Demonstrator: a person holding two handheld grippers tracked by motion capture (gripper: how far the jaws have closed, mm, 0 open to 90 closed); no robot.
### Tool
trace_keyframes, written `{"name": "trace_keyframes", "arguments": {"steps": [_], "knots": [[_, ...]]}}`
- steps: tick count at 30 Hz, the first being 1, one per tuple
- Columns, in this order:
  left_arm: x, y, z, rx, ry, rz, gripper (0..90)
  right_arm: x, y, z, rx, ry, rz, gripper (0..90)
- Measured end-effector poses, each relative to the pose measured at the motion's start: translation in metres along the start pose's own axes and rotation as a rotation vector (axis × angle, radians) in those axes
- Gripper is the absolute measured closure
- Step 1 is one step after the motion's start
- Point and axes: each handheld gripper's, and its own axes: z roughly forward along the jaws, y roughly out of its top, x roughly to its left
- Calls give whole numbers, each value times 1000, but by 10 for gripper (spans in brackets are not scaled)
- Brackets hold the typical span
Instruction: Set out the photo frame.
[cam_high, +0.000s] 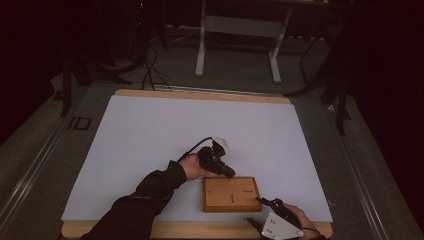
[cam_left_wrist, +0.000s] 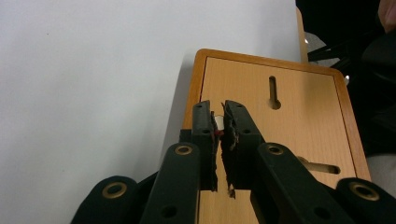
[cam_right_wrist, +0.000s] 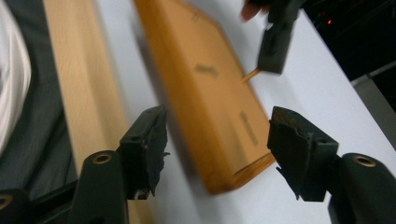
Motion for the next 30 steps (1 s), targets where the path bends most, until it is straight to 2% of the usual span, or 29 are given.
{"name": "trace_keyframes", "arguments": {"steps": [1, 4, 5, 6, 7, 9, 10, 12, 16, 17, 24, 26, 30], "knots": [[1, 0, 0, 1, -5, -4, 840, 3, -1, 0, 19, 0, -21, 398], [3, 1, 0, 6, -13, -1, 840, 11, -3, 3, 64, -53, -112, 439], [3, 1, 0, 7, -16, -2, 840, 14, -5, 5, 80, -84, -147, 450], [4, 1, 0, 9, -18, -3, 840, 16, -7, 8, 108, -125, -202, 470], [4, 1, 0, 9, -18, -3, 840, 16, -7, 8, 108, -125, -202, 470], [4, 2, 0, 12, -18, -2, 840, 24, -12, 15, 141, -199, -327, 531], [4, 2, 0, 11, -19, -3, 839, 26, -13, 17, 148, -204, -359, 541], [4, 1, 0, 10, -21, -4, 839, 30, -15, 20, 157, -243, -416, 582], [4, 1, 0, 5, -24, -13, 838, 34, -17, 24, 172, -292, -507, 631], [4, 1, 0, 3, -23, -15, 838, 35, -17, 24, 171, -305, -519, 649], [1, 1, 0, 7, -11, 9, 828, 36, -18, 24, 180, -292, -566, 678], [-1, 1, -2, 10, 12, 32, 773, 36, -18, 25, 182, -279, -569, 676], [-8, -1, -11, -42, 35, 56, 626, 30, -16, 23, 179, -248, -556, 674]]}}
